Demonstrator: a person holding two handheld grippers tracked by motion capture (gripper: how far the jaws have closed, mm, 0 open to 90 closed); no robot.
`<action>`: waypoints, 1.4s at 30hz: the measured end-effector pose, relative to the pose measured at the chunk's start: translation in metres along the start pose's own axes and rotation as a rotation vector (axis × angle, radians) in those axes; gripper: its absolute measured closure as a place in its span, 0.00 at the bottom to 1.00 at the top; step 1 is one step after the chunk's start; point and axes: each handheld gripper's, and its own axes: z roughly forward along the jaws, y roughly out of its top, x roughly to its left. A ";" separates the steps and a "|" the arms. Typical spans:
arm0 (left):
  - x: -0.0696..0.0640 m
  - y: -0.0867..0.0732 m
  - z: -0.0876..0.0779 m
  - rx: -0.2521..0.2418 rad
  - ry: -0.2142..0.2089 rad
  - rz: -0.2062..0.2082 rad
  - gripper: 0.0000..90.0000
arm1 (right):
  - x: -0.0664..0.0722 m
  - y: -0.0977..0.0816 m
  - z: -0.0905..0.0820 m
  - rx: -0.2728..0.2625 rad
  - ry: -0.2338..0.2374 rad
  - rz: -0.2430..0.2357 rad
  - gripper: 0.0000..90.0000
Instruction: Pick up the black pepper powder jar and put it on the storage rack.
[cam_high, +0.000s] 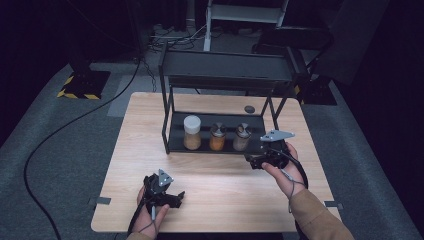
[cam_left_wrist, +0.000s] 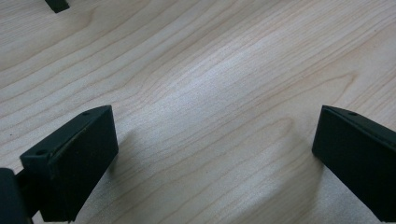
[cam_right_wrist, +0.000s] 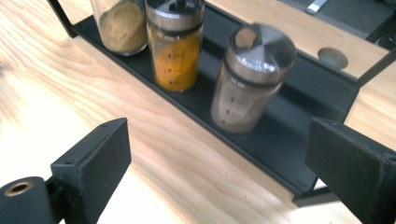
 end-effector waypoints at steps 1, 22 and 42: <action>0.000 0.000 0.000 0.000 0.001 0.001 0.00 | 0.000 -0.002 0.000 0.002 0.000 0.002 0.08; -0.001 0.000 0.000 -0.001 0.005 -0.007 0.00 | 0.004 -0.056 0.020 0.012 0.016 0.012 0.08; -0.001 0.000 0.000 0.000 0.006 -0.005 0.00 | 0.008 -0.091 0.044 0.086 0.034 0.045 0.08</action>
